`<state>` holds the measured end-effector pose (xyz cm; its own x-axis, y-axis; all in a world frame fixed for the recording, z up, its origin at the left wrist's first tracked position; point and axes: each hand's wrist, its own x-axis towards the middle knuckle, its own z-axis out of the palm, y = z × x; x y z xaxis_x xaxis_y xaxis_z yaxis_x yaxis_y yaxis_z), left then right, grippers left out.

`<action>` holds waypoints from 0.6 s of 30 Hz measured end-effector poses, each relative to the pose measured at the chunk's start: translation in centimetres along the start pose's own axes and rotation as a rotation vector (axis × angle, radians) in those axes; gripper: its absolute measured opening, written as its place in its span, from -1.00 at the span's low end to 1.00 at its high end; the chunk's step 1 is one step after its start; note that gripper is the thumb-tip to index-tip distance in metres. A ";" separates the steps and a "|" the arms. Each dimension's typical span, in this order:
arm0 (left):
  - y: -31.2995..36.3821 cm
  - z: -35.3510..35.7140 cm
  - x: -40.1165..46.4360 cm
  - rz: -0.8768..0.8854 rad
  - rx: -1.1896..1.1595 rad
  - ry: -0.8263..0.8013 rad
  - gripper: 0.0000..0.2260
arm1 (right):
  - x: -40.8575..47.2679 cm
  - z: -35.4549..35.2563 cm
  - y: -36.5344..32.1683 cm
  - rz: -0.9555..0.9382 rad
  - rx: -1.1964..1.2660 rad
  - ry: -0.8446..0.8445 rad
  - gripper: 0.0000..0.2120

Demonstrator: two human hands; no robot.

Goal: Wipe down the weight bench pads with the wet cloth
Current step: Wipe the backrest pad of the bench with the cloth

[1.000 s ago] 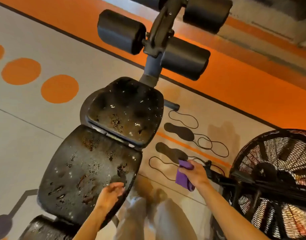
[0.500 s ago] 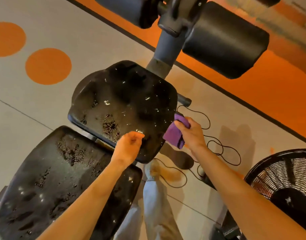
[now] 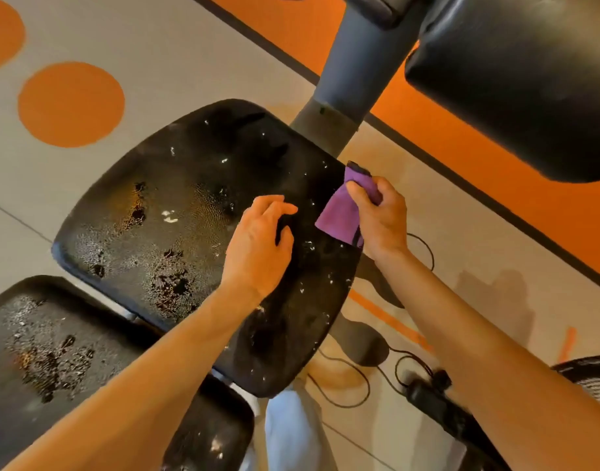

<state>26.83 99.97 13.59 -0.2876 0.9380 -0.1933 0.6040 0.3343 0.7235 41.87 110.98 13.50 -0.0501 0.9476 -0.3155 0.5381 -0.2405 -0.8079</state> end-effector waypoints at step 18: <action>-6.4 1.1 4.6 0.315 0.398 -0.028 -0.54 | -0.6 4.9 4.9 -0.436 -0.703 0.093 -0.54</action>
<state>22.48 102.27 7.37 -0.0290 0.9992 -0.0279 0.8964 0.0383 0.4416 40.42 108.23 7.32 -0.3227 0.9462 0.0216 0.8880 0.3106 -0.3391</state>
